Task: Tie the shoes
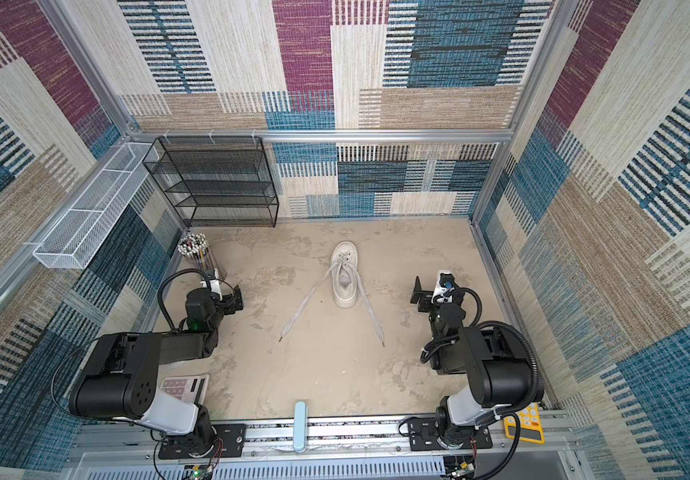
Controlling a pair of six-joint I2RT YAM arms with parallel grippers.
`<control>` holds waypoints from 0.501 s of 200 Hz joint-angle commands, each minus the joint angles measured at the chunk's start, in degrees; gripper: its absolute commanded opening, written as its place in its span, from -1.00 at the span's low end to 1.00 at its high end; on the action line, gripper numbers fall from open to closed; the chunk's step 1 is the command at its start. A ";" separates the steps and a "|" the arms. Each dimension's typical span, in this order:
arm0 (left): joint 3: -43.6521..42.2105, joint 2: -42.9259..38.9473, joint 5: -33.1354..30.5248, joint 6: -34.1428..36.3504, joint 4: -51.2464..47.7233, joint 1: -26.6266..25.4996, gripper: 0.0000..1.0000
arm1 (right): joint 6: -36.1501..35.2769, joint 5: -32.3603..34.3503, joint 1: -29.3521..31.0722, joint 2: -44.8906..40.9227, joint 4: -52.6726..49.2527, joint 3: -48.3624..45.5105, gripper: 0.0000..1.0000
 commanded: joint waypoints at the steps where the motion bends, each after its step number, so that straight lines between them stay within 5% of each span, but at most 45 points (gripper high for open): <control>1: 0.24 -0.55 -2.44 -2.02 0.67 -0.01 1.00 | 0.61 1.90 0.06 -1.98 -1.34 0.81 0.99; 17: 0.50 -1.87 -3.51 -2.63 -1.00 -0.01 0.99 | -0.21 2.98 0.81 -3.41 -1.65 0.65 1.00; 31: 0.78 -3.67 -2.26 -1.55 -2.58 -0.26 0.99 | 0.44 3.90 1.42 -9.22 -15.94 5.43 0.99; 74: 14.57 -11.93 -3.95 -6.42 -35.32 -0.36 0.99 | 7.92 4.14 3.11 -18.35 -55.54 22.77 1.00; 100: 23.90 -10.86 1.89 -12.14 -51.61 -0.36 0.99 | 10.85 -0.10 8.73 -17.18 -74.09 33.04 0.99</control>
